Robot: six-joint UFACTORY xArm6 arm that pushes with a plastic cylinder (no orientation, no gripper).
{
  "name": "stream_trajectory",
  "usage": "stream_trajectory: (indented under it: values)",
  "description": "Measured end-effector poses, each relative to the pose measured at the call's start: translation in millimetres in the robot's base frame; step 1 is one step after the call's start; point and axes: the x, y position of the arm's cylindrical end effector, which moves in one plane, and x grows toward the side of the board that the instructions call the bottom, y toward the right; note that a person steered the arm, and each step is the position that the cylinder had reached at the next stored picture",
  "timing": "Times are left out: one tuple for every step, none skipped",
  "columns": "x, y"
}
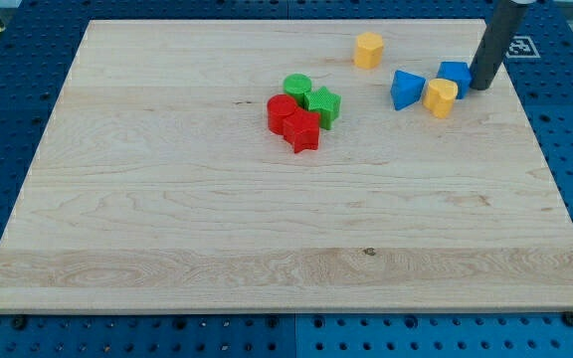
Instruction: Slide the yellow hexagon closer to the blue triangle
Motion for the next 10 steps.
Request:
stream_trajectory:
  values:
    - [0.0,-12.5]
    - [-10.9,-18.1]
    - [-45.9,-18.2]
    - [-74.7,-33.0]
    - [-86.4,-64.4]
    - [-86.7,-100.4]
    - [-86.7,-125.4]
    - [-95.1,-141.6]
    - [-98.7,-157.1]
    - [-98.6,-159.9]
